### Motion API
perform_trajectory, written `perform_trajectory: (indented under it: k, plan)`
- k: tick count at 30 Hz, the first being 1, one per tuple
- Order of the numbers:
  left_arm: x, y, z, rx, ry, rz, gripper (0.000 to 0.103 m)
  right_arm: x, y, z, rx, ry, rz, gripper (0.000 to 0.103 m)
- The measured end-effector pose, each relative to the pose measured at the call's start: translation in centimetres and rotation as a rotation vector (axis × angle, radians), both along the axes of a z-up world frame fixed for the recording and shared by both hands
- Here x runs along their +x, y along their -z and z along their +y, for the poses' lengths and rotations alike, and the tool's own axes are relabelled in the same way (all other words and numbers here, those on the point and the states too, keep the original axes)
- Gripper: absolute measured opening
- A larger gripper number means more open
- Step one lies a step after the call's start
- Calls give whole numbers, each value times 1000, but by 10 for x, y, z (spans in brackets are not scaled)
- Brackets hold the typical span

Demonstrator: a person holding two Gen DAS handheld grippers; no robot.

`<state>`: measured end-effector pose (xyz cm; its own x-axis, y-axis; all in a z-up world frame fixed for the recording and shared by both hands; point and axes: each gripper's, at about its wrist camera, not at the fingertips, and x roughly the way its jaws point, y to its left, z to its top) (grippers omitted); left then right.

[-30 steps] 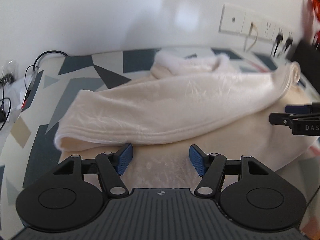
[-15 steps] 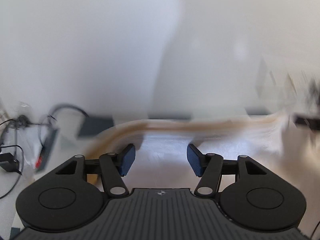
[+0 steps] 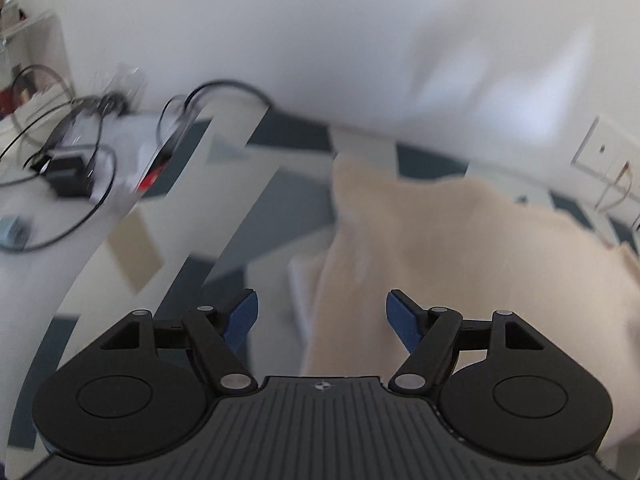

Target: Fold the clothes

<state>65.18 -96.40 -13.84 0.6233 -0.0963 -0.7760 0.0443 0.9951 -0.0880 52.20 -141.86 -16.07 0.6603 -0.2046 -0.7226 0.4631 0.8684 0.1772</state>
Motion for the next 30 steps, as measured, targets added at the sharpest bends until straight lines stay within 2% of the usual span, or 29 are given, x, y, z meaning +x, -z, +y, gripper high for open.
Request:
perform_trajectory:
  k: [2, 5, 7, 10, 12, 13, 16, 17, 18, 19, 22, 25, 27, 30]
  plan:
    - [-7, 7, 4, 4, -13, 28, 77, -6, 6, -5, 30, 36, 7, 78]
    - [-11, 14, 8, -7, -32, 39, 84, -7, 15, -12, 121, 69, 7, 72]
    - [-11, 14, 7, -5, -38, 39, 84, -3, 24, -13, 189, 106, 52, 73]
    - [-15, 11, 7, -37, -14, 29, 80, -9, 27, -13, 279, 174, 57, 78]
    - [-18, 10, 8, -55, 11, 30, 78, -16, 22, -7, 256, 176, 51, 77]
    - [-20, 10, 8, -61, 22, 33, 78, -19, 18, -2, 230, 151, 44, 71]
    - [-20, 13, 9, -77, 34, 34, 79, -24, 9, 13, 164, 62, 31, 63]
    - [-20, 14, 9, -88, 52, 21, 66, -24, 8, 17, 153, 33, 31, 61]
    - [-20, 14, 8, -110, 84, 10, 41, -23, 9, 19, 151, 17, 32, 53]
    - [-20, 12, 7, -135, 114, 7, 7, -22, 10, 19, 152, 10, 30, 43]
    - [-27, -3, 4, -138, 129, -23, 5, -23, 10, 11, 182, 45, 1, 16]
    - [-36, -15, 18, -200, 115, -29, 5, -31, -4, 5, 242, 58, -72, 12]
    - [-37, -17, 28, -242, 119, 10, 5, -35, -9, 7, 243, 52, -70, 12]
    - [-41, -7, 37, -224, 134, 55, 5, -43, -6, 7, 258, 65, -47, 11]
